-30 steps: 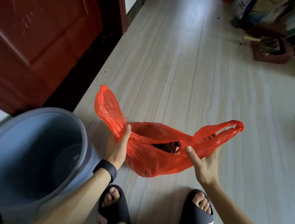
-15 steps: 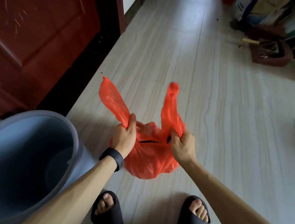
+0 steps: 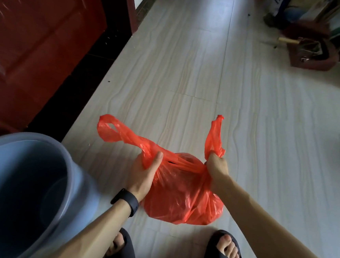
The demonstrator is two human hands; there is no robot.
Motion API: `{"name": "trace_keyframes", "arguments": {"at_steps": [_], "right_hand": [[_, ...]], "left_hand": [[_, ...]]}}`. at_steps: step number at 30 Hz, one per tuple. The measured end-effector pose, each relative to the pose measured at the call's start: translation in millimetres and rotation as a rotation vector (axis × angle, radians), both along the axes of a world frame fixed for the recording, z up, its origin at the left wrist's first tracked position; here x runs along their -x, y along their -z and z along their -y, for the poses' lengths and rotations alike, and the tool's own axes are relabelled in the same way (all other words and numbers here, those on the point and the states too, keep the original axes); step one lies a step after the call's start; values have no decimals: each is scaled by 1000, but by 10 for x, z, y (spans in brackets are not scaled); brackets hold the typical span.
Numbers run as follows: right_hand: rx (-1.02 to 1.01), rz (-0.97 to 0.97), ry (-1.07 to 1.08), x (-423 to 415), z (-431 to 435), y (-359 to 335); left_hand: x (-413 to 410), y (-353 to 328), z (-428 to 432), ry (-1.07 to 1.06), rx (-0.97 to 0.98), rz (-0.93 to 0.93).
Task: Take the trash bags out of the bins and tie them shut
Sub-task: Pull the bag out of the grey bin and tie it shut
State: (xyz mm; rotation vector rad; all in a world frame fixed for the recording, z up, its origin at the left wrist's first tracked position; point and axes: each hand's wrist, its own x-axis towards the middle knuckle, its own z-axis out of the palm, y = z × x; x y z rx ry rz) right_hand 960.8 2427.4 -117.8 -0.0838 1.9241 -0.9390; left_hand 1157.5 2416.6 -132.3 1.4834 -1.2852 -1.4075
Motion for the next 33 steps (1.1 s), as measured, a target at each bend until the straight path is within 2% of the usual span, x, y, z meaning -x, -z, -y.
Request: {"name": "trace_keyframes", "arguments": {"at_steps": [3, 6, 7, 9, 10, 12, 14, 16, 19, 21, 26, 29, 33], "right_hand": [[86, 178, -14, -27, -40, 3], [267, 467, -51, -52, -99, -125], [322, 451, -70, -63, -111, -96], [370, 212, -155, -76, -172, -36], [392, 70, -176, -92, -201, -34], [457, -35, -111, -110, -216, -61], [484, 43, 98, -107, -122, -86], [434, 134, 241, -134, -18, -48], [214, 138, 199, -158, 16, 108], [134, 149, 170, -144, -8, 123], [28, 187, -159, -180, 23, 226], [21, 107, -323, -187, 41, 147], [-37, -127, -560, -136, 62, 190]], "left_hand": [[90, -10, 74, 14, 133, 167], [190, -91, 167, -123, 123, 246], [204, -93, 190, -142, 135, 272], [217, -51, 191, -70, 121, 354], [214, -21, 189, -46, 81, 322], [208, 52, 189, -36, -10, 195], [237, 102, 196, -43, -102, 87], [304, 98, 205, -136, -228, -91], [405, 53, 205, -391, -486, -534], [405, 10, 184, -424, -530, -606], [371, 31, 53, -95, -399, -422], [367, 32, 36, 60, -277, -198], [331, 25, 47, 246, 143, 192]]}}
